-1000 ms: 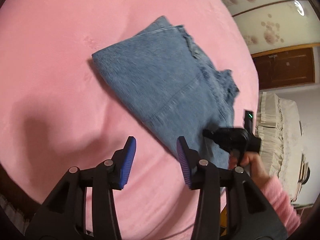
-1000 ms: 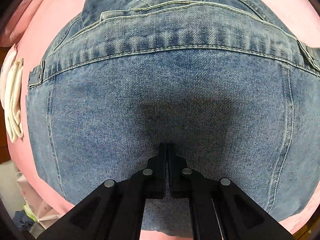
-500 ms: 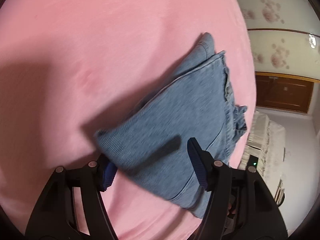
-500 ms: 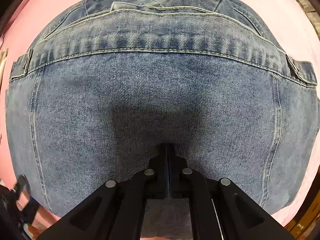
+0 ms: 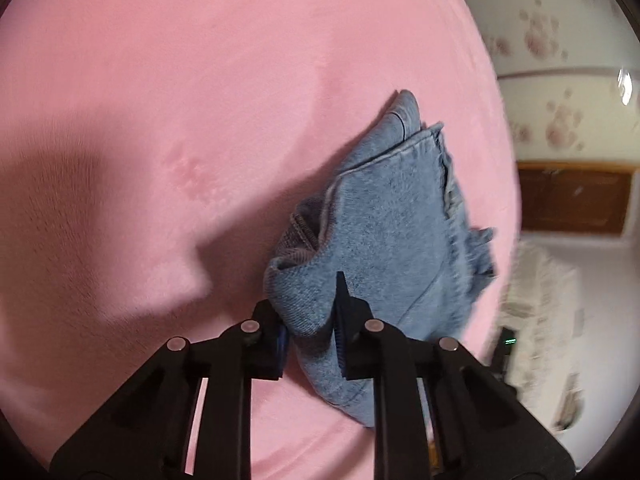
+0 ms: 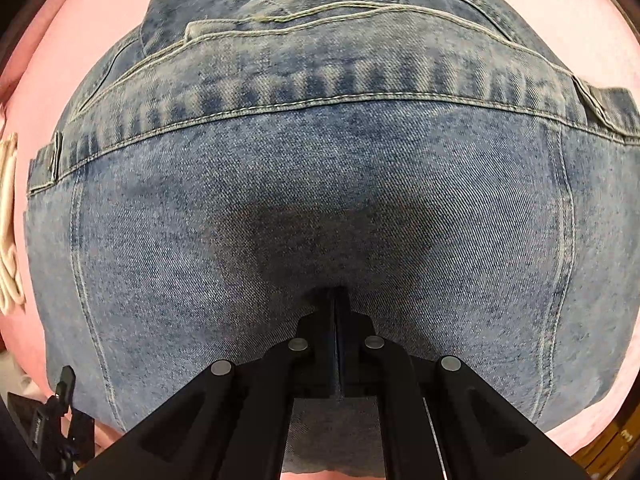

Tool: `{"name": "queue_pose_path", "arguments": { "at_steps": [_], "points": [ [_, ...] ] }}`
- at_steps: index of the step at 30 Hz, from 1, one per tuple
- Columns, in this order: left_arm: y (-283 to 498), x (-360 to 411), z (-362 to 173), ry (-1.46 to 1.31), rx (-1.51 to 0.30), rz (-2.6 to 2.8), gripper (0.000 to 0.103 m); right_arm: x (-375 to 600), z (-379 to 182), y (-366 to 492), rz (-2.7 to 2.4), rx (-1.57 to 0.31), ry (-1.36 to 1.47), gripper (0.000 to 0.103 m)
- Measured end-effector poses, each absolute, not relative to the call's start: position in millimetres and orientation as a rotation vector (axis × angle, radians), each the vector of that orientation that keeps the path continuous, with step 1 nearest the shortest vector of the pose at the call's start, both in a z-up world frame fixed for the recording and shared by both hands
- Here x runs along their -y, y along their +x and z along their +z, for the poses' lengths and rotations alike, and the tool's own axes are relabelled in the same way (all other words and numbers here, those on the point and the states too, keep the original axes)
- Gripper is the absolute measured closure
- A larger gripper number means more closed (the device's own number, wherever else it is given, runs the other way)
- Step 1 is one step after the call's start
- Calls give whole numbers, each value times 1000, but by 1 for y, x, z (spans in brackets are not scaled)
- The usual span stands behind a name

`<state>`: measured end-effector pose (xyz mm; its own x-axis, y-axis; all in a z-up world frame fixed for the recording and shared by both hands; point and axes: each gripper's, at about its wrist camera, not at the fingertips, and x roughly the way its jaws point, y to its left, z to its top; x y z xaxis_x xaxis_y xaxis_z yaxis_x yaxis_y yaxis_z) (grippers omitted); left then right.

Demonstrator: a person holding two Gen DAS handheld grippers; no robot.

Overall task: Fold large clothes
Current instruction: 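Lift the held edge with the left gripper and fold it over the right gripper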

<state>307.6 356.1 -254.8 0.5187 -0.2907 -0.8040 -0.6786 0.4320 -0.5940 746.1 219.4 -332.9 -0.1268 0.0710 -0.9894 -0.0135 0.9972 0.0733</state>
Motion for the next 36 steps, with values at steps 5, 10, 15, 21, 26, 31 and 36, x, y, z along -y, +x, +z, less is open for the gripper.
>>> {"name": "queue_pose_path", "arguments": {
  "at_steps": [5,10,15,21,26,31,36],
  "points": [
    [317,-325,-213,-889,-992,312,91,-197,-343,731,95,-1685,81,100],
    [322,-260,-141,-607,-860,225,92,-161,-338,726,171,-1656,154,100],
    [322,-180,-80,-413,-762,157,93,-120,-331,720,268,-1630,242,101],
    [329,-61,-40,-297,-739,28,93,-73,-324,720,467,-1624,311,103],
    [326,26,-46,-231,-824,-59,93,-12,-335,719,575,-1636,522,103],
    [331,84,-58,-141,-931,-130,93,36,-339,710,644,-1618,678,103],
    [331,117,-54,-30,-976,-158,93,74,-335,704,660,-1610,737,103]
  ]
}}
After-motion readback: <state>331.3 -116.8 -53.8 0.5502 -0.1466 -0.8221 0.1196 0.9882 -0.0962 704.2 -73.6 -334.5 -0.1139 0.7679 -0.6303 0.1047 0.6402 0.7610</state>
